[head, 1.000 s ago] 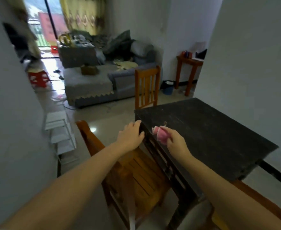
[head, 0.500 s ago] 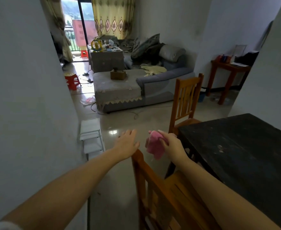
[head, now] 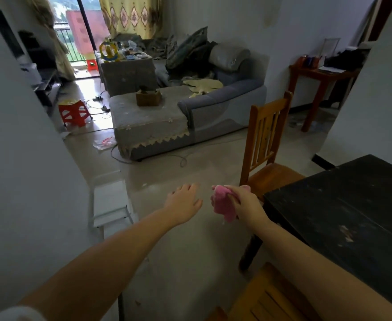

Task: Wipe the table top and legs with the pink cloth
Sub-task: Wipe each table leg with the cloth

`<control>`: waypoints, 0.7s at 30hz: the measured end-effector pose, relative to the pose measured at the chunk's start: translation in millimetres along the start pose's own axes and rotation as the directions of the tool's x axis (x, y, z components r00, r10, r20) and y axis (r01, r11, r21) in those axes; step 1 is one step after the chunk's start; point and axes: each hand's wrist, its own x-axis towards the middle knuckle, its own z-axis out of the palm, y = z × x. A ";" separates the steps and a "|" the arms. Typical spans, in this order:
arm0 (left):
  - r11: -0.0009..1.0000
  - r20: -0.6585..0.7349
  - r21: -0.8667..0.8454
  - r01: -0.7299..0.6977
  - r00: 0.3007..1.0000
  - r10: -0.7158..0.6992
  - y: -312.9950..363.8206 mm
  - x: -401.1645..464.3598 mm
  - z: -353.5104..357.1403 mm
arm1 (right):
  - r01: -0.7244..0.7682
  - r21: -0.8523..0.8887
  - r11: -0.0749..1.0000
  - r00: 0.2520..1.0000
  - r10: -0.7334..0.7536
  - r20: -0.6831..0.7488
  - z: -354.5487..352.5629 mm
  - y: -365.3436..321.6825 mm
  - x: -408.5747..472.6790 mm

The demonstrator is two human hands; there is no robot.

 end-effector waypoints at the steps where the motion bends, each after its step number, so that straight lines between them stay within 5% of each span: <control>1: 1.000 0.010 0.004 -0.014 1.000 0.014 -4.9 15.2 1.5 | -0.009 0.001 1.000 1.000 0.009 0.000 2.6 3.6 13.9; 9: 0.980 0.180 0.012 -0.201 0.964 0.196 -35.2 150.0 31.5 | -0.218 -0.074 0.973 0.972 0.209 -0.110 29.1 50.9 104.3; 15: 0.915 0.239 -0.033 -0.403 0.885 0.399 -41.6 235.7 29.5 | -0.478 -0.149 0.866 0.870 0.442 -0.221 43.6 75.2 159.9; 21: 0.850 0.304 -0.011 -0.527 0.808 0.505 -31.1 323.2 33.3 | -0.505 -0.074 0.860 0.832 0.462 -0.306 34.9 89.4 207.7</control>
